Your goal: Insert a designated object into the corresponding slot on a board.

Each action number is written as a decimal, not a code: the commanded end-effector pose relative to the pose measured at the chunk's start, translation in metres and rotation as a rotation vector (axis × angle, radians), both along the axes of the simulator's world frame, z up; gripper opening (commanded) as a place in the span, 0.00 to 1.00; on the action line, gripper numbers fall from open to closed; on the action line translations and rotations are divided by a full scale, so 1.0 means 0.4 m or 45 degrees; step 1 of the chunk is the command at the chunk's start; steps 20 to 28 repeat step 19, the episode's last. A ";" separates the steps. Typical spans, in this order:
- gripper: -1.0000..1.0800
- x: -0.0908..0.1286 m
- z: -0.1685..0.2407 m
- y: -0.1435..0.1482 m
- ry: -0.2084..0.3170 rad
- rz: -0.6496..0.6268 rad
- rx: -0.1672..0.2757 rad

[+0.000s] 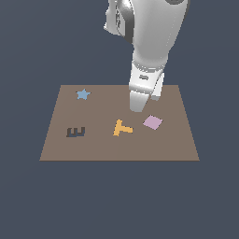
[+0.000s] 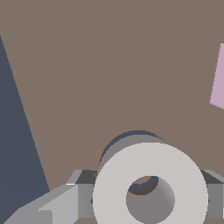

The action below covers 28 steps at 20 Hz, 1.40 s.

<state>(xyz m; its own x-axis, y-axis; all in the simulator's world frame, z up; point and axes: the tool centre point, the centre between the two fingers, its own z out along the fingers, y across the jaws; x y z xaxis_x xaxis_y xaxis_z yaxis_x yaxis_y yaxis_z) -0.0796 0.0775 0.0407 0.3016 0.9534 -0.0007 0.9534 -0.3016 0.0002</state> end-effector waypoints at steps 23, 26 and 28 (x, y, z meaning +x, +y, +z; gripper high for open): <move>0.96 0.001 -0.025 0.001 0.000 0.006 -0.001; 0.96 0.001 -0.025 0.001 0.000 0.006 -0.001; 0.96 0.001 -0.025 0.001 0.000 0.006 -0.001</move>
